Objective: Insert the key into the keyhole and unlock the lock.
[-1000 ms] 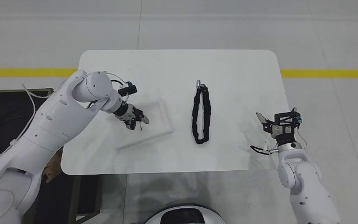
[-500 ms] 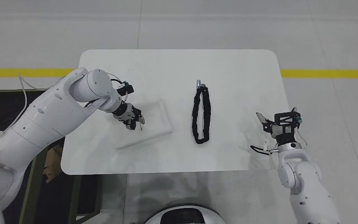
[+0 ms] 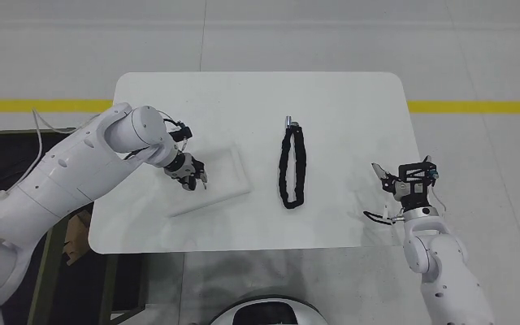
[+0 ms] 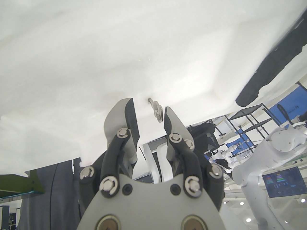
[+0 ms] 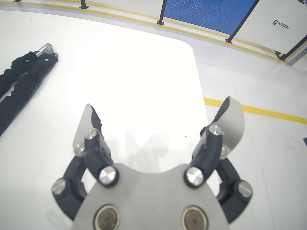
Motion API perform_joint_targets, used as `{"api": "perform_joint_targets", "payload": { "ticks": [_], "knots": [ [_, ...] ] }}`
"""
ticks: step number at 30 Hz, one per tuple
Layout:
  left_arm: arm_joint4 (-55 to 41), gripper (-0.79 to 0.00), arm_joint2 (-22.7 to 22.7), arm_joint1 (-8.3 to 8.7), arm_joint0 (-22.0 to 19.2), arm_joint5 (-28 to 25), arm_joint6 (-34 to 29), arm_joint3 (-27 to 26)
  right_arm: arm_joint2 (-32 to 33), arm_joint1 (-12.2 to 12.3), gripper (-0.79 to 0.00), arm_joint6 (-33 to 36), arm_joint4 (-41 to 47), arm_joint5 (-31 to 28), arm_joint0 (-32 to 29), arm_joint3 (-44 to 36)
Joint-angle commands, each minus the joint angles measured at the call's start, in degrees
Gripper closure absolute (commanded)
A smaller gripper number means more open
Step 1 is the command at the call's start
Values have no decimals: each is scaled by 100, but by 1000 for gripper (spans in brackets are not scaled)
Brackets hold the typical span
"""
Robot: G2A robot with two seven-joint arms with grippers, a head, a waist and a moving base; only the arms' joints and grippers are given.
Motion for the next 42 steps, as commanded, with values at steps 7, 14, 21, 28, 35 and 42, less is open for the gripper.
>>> {"api": "perform_joint_targets", "payload": {
  "ticks": [7, 14, 21, 28, 35, 42],
  "knots": [
    [34, -175, -53, -20, 45, 21, 21, 117, 0, 0, -785, 0, 0, 0, 0, 0],
    [28, -148, -32, -74, 55, -13, -13, 200, 0, 0, -785, 0, 0, 0, 0, 0],
    [29, 0, -87, -125, 85, 41, 41, 259, 0, 0, -785, 0, 0, 0, 0, 0],
    [193, 0, -145, -44, -44, 50, 49, -131, 0, 0, -785, 0, 0, 0, 0, 0],
    [554, 0, 403, 251, -609, 82, 80, -667, 0, 0, -785, 0, 0, 0, 0, 0],
    [465, 0, 681, 492, -912, -46, -50, -743, 0, 0, -785, 0, 0, 0, 0, 0]
  ]
}}
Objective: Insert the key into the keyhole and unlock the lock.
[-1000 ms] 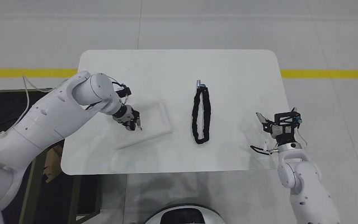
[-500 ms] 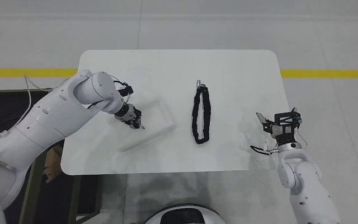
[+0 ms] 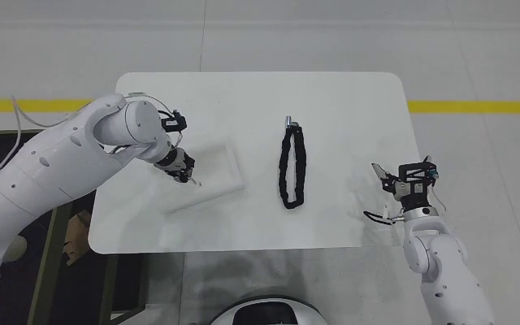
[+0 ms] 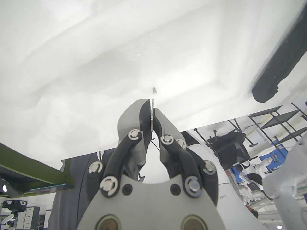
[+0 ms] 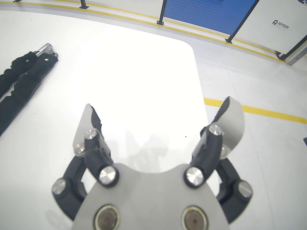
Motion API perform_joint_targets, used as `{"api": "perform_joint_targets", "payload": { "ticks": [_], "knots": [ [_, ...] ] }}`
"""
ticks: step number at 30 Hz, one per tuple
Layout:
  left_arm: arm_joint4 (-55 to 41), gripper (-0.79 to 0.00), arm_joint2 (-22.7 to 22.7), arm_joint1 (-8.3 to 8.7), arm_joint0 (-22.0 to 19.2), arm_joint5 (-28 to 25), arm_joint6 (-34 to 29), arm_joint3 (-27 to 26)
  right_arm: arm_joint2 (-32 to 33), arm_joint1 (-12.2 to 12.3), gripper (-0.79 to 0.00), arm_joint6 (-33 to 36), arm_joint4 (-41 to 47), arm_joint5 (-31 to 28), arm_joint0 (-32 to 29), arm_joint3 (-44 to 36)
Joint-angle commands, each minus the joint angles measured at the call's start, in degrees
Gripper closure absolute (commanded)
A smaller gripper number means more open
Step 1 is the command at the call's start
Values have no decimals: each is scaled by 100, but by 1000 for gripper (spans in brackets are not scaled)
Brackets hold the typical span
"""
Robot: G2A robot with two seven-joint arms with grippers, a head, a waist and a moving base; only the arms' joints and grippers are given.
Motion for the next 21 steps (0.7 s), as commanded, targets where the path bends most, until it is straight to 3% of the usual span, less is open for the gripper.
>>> {"api": "perform_joint_targets", "payload": {
  "ticks": [1, 4, 7, 9, 14, 18, 21],
  "knots": [
    [-19, 0, -2, 64, -81, 108, 109, -71, 0, 0, -785, 0, 0, 0, 0, 0],
    [-634, 0, -22, 194, -362, 456, 458, -260, 0, 0, -785, 0, 0, 0, 0, 0],
    [-1724, 0, -484, 387, -461, 747, 821, -360, 0, 0, -785, 0, 0, 0, 0, 0],
    [-2614, 0, -914, 551, -150, 163, 1398, -175, 0, 0, -785, 0, 0, 0, 0, 0],
    [-4509, 0, -1539, 943, 1102, -2129, 2283, 378, 0, 0, -785, 0, 0, 0, 0, 0],
    [-5785, 0, -1813, 1125, 1984, -3657, 2009, 754, 0, 0, -785, 0, 0, 0, 0, 0],
    [-6275, 0, -1957, 1193, 2398, -4172, 1656, 933, 0, 0, -785, 0, 0, 0, 0, 0]
  ]
}}
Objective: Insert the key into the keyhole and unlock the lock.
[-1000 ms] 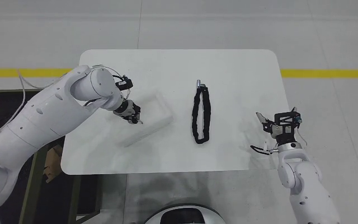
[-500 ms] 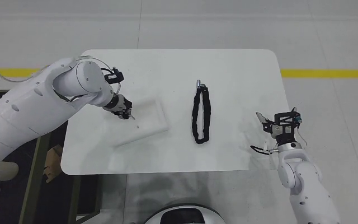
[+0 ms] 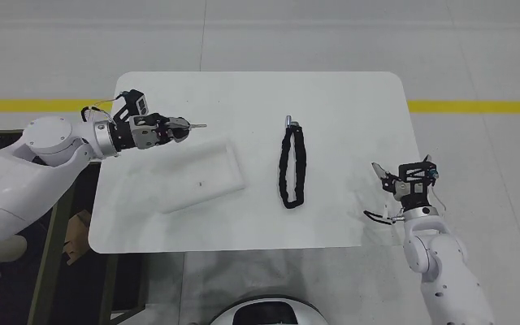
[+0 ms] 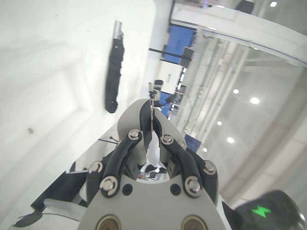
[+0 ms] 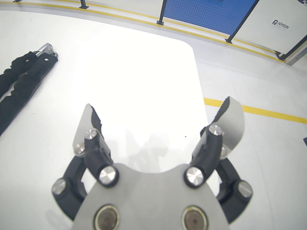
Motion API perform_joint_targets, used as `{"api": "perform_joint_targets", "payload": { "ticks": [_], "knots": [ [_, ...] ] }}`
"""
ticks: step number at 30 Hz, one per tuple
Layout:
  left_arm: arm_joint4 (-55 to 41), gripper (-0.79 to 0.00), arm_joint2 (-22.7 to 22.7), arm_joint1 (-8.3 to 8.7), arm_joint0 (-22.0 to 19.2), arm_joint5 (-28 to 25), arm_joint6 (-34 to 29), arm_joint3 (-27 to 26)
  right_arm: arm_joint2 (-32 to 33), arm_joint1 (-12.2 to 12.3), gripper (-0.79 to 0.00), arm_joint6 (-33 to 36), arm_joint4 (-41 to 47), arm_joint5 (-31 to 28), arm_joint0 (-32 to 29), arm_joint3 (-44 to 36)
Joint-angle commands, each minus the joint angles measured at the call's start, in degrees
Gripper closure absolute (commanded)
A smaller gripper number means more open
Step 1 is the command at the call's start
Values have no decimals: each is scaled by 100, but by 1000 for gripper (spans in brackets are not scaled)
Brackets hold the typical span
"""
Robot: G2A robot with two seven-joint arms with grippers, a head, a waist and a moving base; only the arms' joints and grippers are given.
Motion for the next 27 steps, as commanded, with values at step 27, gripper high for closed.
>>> {"api": "perform_joint_targets", "payload": {
  "ticks": [27],
  "knots": [
    [-288, 0, -106, 40, 282, -384, -284, 16, -3054, -607, -785, 4973, 3284, 1394, 3637, 581]
  ]
}}
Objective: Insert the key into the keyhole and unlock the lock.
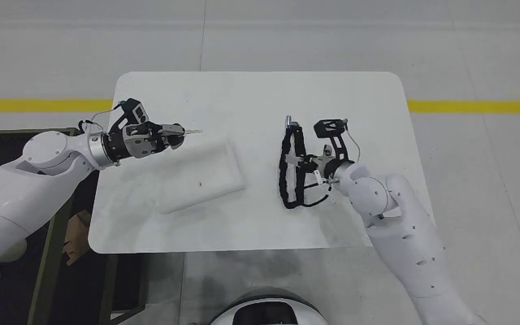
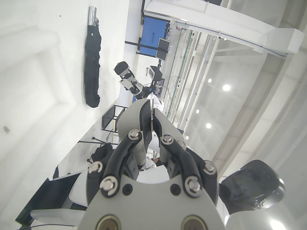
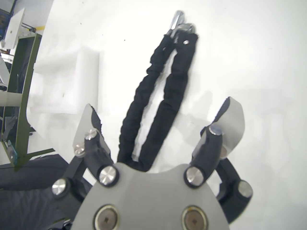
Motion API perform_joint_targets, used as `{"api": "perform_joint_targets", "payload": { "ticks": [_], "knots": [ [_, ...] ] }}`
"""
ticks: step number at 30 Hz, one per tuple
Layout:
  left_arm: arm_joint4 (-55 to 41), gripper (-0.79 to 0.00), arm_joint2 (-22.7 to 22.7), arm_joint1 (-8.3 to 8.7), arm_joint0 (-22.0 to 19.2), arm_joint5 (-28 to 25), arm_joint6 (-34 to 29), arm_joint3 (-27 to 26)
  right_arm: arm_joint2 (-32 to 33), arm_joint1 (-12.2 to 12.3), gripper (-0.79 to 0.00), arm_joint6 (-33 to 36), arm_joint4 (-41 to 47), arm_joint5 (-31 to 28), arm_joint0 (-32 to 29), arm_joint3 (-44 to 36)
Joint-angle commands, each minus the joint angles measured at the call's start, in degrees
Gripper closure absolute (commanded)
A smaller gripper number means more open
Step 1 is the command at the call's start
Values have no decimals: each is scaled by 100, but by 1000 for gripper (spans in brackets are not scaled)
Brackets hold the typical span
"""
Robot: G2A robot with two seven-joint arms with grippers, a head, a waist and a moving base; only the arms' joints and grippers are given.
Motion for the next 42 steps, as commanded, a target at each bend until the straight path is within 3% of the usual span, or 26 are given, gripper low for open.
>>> {"api": "perform_joint_targets", "payload": {
  "ticks": [1, 3, 13, 15, 17, 20, 27, 33, 35, 39, 41, 42],
  "knots": [
    [0, 0, 0, 0, 0, 0, 0, 0, -420, -143, -785, 85, 137, 385, 490, 347],
    [0, 0, 0, 0, 0, 0, 0, 0, -700, -257, -785, 88, 62, 552, 781, 517],
    [0, 0, 0, 0, 0, 0, 0, 0, -700, -257, -785, 88, 62, 552, 781, 517],
    [0, 0, 0, 0, 0, 0, 0, 0, -598, -230, -785, -63, -22, 463, 329, 296],
    [0, 0, 0, 0, 0, 0, 0, 0, -443, -242, -785, 185, 19, 499, 311, 300],
    [0, 0, 0, 0, 0, 0, 0, 0, -310, -372, -785, 449, 784, 639, 762, 594],
    [0, 0, 0, 0, 0, 0, 0, 0, -811, -726, -785, 810, 706, 699, 2048, 2045],
    [0, 0, 0, 0, 0, 0, 0, 0, -1256, -999, -702, 1163, 93, 627, 2665, 2907],
    [0, 0, 0, 0, 0, 0, 0, 0, -1320, -1084, -579, 1255, -20, 555, 2780, 3151],
    [0, 0, 0, 0, 0, 0, 0, 0, -1349, -1245, -539, 1293, -149, 462, 2911, 3495],
    [0, 0, 0, 0, 0, 0, 0, 0, -1326, -1319, -465, 1243, -211, 466, 2939, 3621],
    [0, 0, 0, 0, 0, 0, 0, 0, -1339, -1354, -391, 1226, -305, 488, 2951, 3693]
  ]
}}
